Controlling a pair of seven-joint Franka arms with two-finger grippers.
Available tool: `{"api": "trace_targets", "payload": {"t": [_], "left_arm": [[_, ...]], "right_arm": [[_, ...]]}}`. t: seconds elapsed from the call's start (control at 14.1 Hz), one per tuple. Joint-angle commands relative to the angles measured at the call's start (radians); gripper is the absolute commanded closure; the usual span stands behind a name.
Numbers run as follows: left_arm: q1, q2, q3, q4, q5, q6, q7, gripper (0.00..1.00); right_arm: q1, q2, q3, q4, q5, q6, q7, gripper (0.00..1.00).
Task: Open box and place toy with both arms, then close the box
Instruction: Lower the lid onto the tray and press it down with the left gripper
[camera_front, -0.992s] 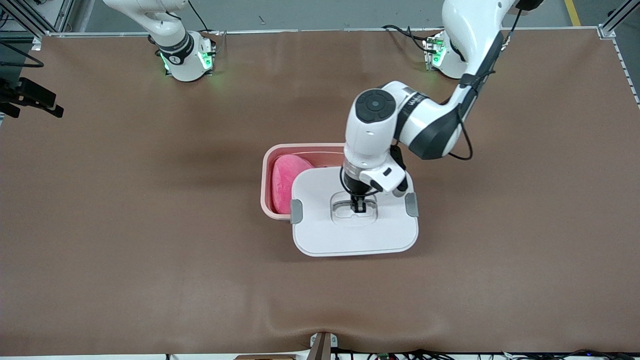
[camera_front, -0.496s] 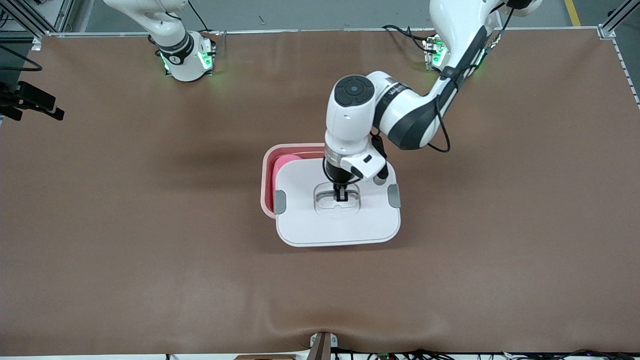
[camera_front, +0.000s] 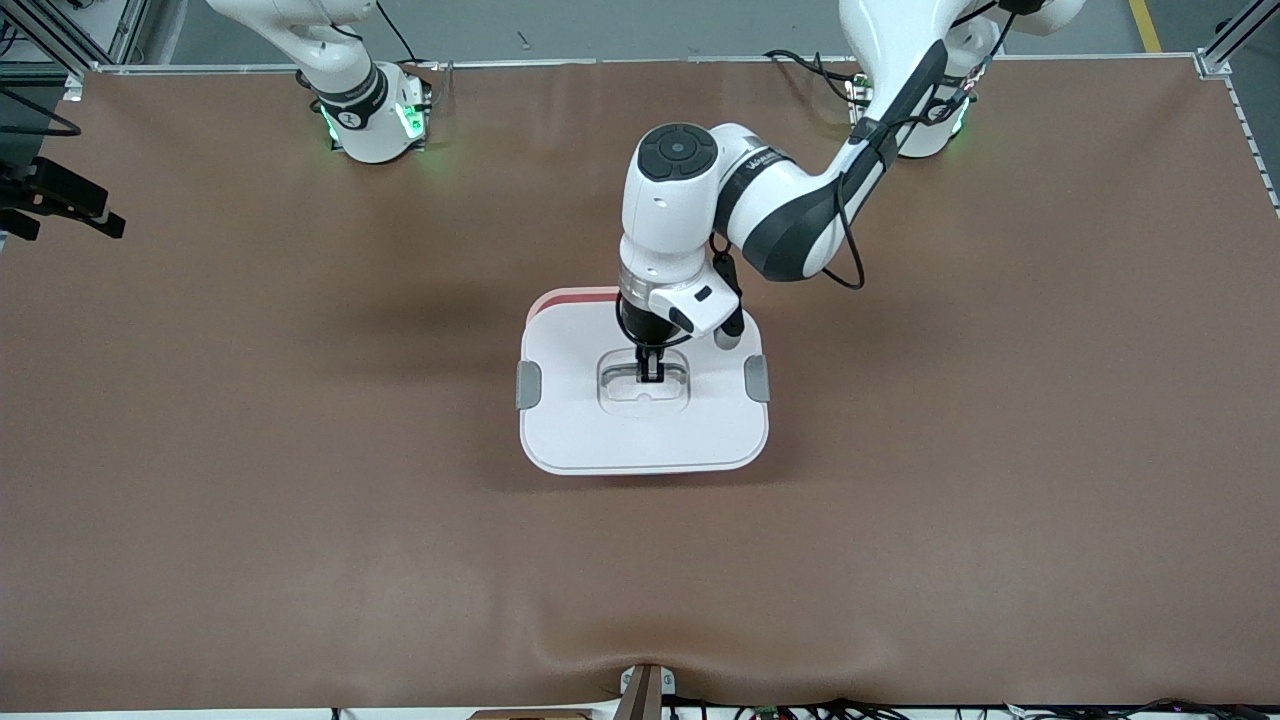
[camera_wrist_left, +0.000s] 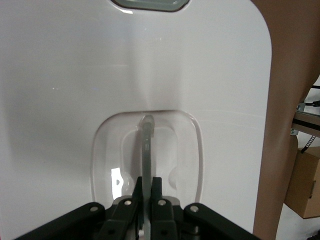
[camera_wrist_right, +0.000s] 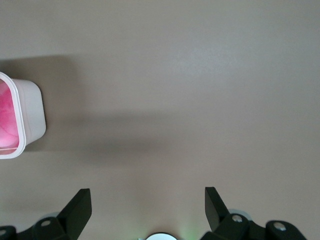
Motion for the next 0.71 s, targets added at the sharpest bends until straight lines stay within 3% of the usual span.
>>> {"api": "trace_targets", "payload": {"t": [0.0, 0.64], "left_arm": [[-0.025, -0.001, 0.007, -0.003, 0.047, 0.017, -0.049, 1.00], [-0.043, 0.011, 0.004, -0.014, 0.074, 0.017, -0.098, 1.00]], "right_arm": [[-0.014, 0.005, 0.014, 0.013, -0.017, -0.023, -0.008, 0.00], [-0.020, 0.003, 0.013, 0.015, -0.017, -0.031, -0.008, 0.00]]}}
